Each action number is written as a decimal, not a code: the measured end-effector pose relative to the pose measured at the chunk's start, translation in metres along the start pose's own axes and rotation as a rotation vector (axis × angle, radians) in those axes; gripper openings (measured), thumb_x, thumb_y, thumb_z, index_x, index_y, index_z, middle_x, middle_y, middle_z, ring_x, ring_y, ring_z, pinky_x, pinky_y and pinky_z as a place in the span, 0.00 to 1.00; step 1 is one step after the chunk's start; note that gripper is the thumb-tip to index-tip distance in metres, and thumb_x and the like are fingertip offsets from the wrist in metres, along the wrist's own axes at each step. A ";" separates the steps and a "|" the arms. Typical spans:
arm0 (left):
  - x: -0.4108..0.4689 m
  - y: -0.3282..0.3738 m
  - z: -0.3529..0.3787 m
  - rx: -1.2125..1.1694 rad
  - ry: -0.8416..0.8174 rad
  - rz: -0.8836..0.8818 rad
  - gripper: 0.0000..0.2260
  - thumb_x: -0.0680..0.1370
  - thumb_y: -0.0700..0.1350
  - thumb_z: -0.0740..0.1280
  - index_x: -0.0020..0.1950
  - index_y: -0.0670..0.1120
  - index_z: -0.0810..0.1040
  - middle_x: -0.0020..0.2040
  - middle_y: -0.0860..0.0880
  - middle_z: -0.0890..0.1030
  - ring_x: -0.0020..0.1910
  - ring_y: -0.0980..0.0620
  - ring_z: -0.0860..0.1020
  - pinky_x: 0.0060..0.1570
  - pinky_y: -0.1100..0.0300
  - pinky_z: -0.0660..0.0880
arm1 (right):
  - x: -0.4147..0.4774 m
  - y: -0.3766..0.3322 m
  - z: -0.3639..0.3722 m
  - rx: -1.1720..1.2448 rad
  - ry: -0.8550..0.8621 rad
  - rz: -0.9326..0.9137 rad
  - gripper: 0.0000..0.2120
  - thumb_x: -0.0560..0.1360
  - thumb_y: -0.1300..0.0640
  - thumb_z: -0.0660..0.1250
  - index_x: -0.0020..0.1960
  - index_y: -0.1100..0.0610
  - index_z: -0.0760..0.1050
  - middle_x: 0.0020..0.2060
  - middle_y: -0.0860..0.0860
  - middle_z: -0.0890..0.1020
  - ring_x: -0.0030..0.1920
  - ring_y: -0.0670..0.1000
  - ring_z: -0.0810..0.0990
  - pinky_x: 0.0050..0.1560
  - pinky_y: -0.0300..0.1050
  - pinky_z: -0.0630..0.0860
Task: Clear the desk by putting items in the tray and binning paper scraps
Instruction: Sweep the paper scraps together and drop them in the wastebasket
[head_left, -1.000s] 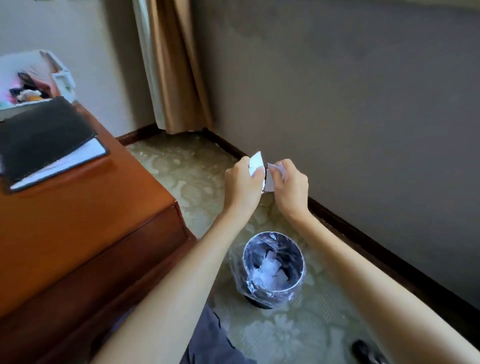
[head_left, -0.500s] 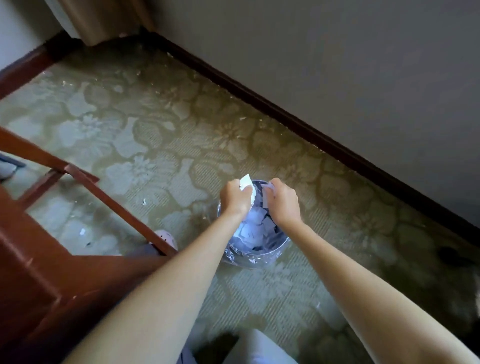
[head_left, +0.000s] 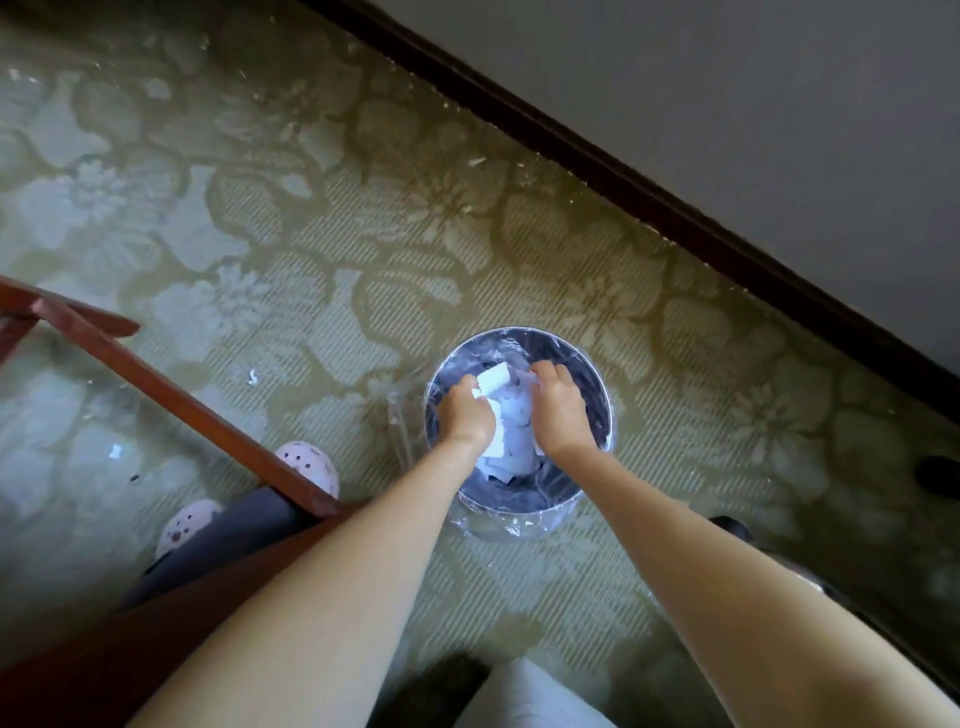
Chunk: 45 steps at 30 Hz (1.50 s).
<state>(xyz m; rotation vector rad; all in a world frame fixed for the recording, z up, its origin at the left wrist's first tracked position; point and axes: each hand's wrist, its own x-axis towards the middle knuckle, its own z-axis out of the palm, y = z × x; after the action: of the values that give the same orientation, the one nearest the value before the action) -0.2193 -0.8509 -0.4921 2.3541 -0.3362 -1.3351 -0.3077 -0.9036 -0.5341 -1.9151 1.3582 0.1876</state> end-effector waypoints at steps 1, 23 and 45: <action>0.000 -0.002 0.000 0.017 -0.007 0.014 0.16 0.79 0.32 0.53 0.65 0.39 0.71 0.62 0.36 0.74 0.61 0.38 0.73 0.56 0.52 0.71 | 0.000 -0.001 0.001 -0.010 0.002 -0.010 0.15 0.76 0.73 0.53 0.61 0.66 0.68 0.59 0.62 0.70 0.53 0.61 0.73 0.41 0.45 0.62; -0.137 0.048 -0.116 0.421 0.373 0.264 0.15 0.79 0.37 0.55 0.64 0.42 0.72 0.64 0.40 0.74 0.61 0.40 0.73 0.57 0.51 0.71 | -0.108 -0.089 -0.115 -0.483 0.149 -0.412 0.12 0.75 0.66 0.55 0.57 0.64 0.70 0.55 0.60 0.75 0.55 0.62 0.75 0.59 0.51 0.66; -0.411 -0.132 -0.377 0.143 1.191 0.266 0.13 0.79 0.36 0.55 0.60 0.39 0.74 0.60 0.37 0.76 0.61 0.38 0.73 0.57 0.50 0.71 | -0.395 -0.391 -0.059 -0.257 0.414 -1.278 0.14 0.73 0.67 0.56 0.56 0.66 0.74 0.52 0.62 0.78 0.56 0.64 0.74 0.56 0.55 0.72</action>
<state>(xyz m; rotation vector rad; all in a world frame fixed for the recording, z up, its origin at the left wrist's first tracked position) -0.1053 -0.4814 -0.0694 2.6206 -0.3316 0.3123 -0.1568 -0.5941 -0.0936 -2.7477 0.0979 -0.7168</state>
